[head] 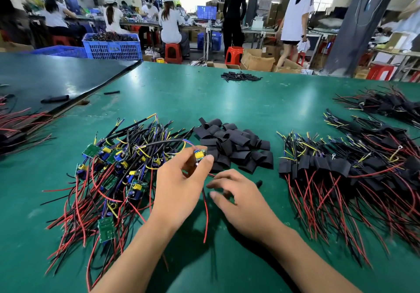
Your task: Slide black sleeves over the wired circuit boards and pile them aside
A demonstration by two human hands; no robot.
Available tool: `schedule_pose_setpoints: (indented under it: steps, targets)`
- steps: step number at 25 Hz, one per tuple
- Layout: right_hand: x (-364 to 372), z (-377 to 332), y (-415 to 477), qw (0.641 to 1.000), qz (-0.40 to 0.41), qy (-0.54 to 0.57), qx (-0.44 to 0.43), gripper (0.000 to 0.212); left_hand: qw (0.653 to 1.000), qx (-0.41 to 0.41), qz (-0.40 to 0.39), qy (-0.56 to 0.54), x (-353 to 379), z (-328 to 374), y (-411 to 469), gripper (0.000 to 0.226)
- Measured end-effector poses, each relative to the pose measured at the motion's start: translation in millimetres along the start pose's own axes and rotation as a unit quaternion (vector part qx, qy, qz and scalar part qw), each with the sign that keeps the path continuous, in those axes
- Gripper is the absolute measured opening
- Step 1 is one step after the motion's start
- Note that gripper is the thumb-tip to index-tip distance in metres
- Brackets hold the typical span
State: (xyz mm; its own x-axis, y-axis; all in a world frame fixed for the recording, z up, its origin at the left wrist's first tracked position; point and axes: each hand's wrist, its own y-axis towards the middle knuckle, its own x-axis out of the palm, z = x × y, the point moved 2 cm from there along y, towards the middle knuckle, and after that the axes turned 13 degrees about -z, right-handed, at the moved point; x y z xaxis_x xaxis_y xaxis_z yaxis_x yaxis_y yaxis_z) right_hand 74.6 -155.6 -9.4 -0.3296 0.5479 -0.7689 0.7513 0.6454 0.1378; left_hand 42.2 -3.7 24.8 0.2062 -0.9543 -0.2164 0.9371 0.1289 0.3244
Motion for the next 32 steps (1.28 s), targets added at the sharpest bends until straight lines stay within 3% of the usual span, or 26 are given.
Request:
schedule_pose_setpoints:
  steps: [3, 6, 11, 13, 17, 23, 26, 28, 30, 32]
  targets:
    - [9, -2, 3, 0.978, -0.075, -0.193, -0.008, 0.036, 0.986, -0.024, 0.033, 0.165, -2, -14, 1, 0.014]
    - [13, -2, 6, 0.954, -0.123, -0.273, 0.017, 0.046, 0.965, -0.079, -0.008, 0.248, 3, -28, 3, 0.032]
    - [9, -7, 4, 0.958, -0.063, -0.279, -0.014, 0.030, 0.966, -0.072, 0.006, 0.247, 4, -30, 2, 0.031]
    - [9, -8, 3, 0.956, -0.052, -0.288, -0.016, 0.033, 0.969, -0.059, -0.003, 0.238, 2, -29, 4, 0.024]
    - [9, -3, 5, 0.959, -0.079, -0.272, 0.009, 0.046, 0.957, -0.053, -0.069, 0.276, 7, -29, 6, 0.034]
    - [9, -3, 7, 0.961, -0.091, -0.260, 0.011, 0.058, 0.965, -0.063, -0.039, 0.251, 5, -30, 6, 0.031]
    - [6, -5, 6, 0.962, -0.067, -0.265, 0.000, 0.058, 0.973, -0.059, -0.021, 0.220, 6, -27, 6, 0.023]
    - [4, -7, 3, 0.963, -0.034, -0.267, -0.018, 0.052, 0.978, -0.041, 0.032, 0.200, 4, -22, 4, 0.019]
    - [-3, -6, -1, 0.966, 0.036, -0.252, -0.036, 0.042, 0.973, -0.012, 0.088, 0.215, 1, -16, 2, 0.018]
    - [-15, -3, -5, 0.964, 0.149, -0.213, -0.057, 0.027, 0.973, -0.027, 0.087, 0.214, -2, -15, 3, 0.025]
